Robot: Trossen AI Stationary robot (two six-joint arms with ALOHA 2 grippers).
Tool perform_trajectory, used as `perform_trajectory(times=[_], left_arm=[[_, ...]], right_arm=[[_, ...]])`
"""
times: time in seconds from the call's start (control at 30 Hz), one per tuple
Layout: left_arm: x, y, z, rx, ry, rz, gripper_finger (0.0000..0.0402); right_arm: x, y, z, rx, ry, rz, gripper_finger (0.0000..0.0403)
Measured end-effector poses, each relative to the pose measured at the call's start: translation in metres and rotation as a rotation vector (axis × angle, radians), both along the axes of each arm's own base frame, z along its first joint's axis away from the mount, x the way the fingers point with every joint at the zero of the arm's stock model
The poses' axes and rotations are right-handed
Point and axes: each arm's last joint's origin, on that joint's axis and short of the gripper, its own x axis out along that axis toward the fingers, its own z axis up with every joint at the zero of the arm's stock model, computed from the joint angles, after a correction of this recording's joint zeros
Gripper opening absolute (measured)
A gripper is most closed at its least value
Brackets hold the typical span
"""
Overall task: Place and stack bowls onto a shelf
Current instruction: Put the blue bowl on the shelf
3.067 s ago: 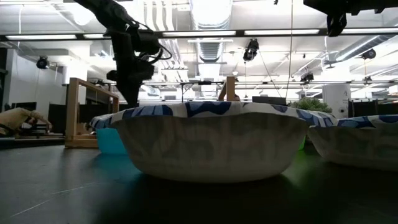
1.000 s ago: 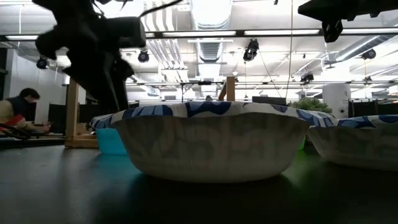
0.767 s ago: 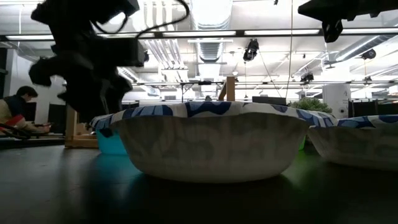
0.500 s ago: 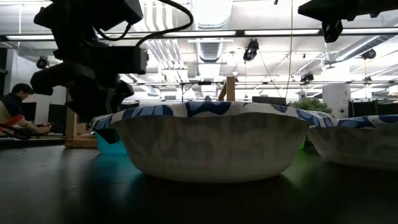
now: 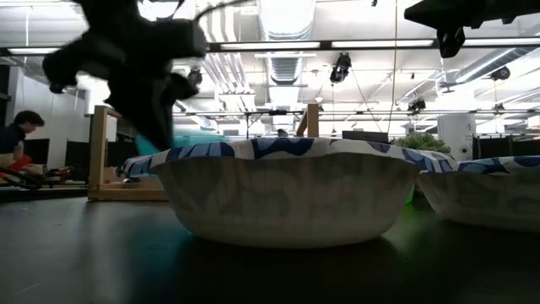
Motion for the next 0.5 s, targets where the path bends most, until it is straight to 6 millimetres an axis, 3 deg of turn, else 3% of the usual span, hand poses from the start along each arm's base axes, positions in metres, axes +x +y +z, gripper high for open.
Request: perform_trajectory(times=[0.13, 0.27, 0.5], left_arm=[[0.007, 0.006, 0.017, 0.138, -0.008, -0.096, 0.0], [0.016, 0.025, 0.031, 0.25, -0.033, -0.127, 0.0], [0.036, 0.09, 0.047, 0.301, -0.149, -0.035, 0.0]], right_arm=[[0.0, 0.0, 0.0, 0.0, 0.0, 0.0, 0.0009], [0.0, 0.0, 0.0, -0.012, 0.003, 0.001, 0.0009], [0.0, 0.0, 0.0, -0.046, 0.01, 0.003, 0.0009]])
